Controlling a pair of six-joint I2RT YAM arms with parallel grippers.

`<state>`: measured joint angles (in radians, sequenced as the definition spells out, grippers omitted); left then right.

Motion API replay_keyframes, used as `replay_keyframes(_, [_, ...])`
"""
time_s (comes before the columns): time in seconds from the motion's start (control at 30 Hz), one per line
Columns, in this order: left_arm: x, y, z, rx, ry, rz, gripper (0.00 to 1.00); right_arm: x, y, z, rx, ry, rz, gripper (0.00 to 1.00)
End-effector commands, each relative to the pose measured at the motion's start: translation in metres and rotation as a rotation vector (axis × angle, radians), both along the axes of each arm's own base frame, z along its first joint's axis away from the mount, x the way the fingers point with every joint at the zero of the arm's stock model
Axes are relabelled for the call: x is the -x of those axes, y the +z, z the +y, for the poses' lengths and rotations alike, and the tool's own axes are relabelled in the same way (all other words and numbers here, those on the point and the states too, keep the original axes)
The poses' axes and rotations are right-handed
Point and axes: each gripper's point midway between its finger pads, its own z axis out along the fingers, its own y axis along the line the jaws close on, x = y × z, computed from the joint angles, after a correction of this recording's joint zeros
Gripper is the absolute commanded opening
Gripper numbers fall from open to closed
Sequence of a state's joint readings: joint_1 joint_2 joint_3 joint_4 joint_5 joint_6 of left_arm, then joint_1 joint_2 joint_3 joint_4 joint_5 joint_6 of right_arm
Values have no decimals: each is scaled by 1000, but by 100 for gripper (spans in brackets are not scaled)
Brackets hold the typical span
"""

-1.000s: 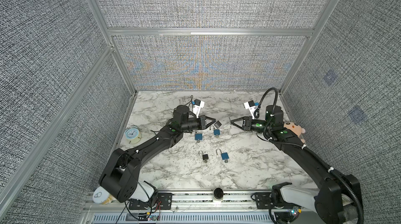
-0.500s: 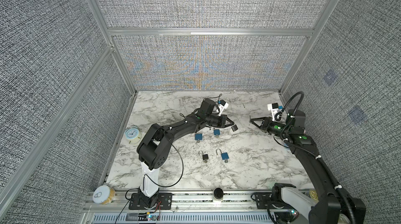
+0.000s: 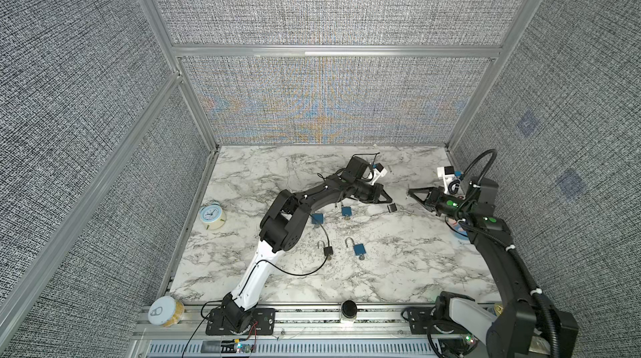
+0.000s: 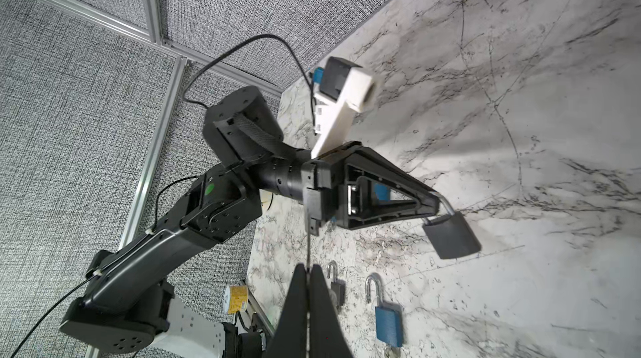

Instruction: Lock with the key

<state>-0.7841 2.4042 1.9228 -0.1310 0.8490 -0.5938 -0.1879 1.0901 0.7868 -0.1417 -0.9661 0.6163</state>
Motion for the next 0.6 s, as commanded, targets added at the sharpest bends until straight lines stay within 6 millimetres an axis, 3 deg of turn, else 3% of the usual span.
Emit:
replay_keyframes(0.0, [6,-12,-2,-27,-37,38,0,-4,9,1,-3,13,-43,0])
replay_keyframes(0.57, [-3,-68,-16,-127,-24,109,0,-10,-13,-2,-12,6,7,0])
